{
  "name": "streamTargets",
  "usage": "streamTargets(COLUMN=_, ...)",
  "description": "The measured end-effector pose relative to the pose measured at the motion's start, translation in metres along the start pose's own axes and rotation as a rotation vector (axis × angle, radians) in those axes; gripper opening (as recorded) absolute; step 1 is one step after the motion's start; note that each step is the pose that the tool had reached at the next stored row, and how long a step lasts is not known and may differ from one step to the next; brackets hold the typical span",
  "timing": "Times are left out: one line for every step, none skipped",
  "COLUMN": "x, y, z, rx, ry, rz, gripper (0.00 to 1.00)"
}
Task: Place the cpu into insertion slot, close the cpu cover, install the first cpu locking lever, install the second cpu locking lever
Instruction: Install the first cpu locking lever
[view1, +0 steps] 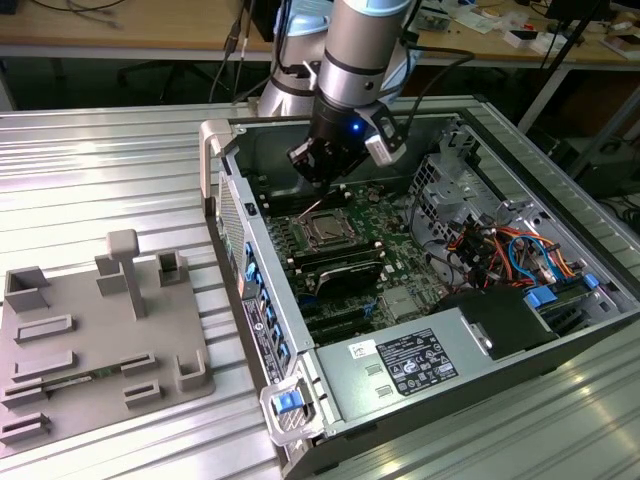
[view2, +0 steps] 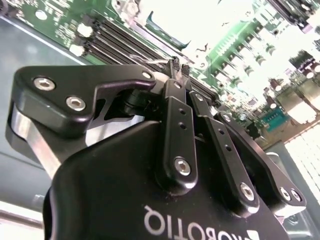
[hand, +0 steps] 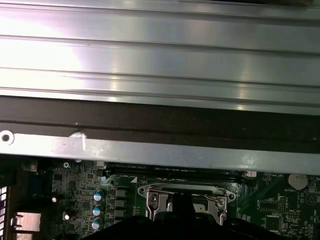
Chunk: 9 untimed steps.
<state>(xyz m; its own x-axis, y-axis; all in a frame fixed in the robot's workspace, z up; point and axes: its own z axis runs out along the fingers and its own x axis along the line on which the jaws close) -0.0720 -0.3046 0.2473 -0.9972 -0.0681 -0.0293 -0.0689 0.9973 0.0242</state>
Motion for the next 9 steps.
streamTargets(x=-0.0018, y=0.0, z=0.0002, rx=0.0, ry=0.0, rz=0.0, gripper=0.11)
streamTargets(x=-0.0033, y=0.0, z=0.0006, rx=-0.0001, ry=0.0, rz=-0.001, gripper=0.11)
streamTargets(x=-0.0046, y=0.0002, z=0.0011, rx=-0.0002, ry=-0.0001, rz=-0.002, gripper=0.11)
streamTargets(x=-0.0063, y=0.0009, z=0.0025, rx=-0.0002, ry=0.0, rz=-0.004, gripper=0.11)
streamTargets(x=-0.0065, y=0.0025, z=0.0031, rx=-0.0002, ry=0.0001, rz=-0.006, gripper=0.11)
streamTargets(x=-0.0065, y=0.0034, z=0.0036, rx=-0.0003, ry=0.0001, rz=-0.007, gripper=0.11)
streamTargets(x=-0.0067, y=0.0043, z=0.0041, rx=-0.0003, ry=0.0001, rz=-0.008, gripper=0.11)
streamTargets(x=-0.0073, y=0.0051, z=0.0051, rx=-0.0005, ry=0.0001, rz=-0.009, gripper=0.11)
streamTargets(x=-0.008, y=0.0056, z=0.006, rx=-0.0004, ry=0.0001, rz=-0.01, gripper=0.11)
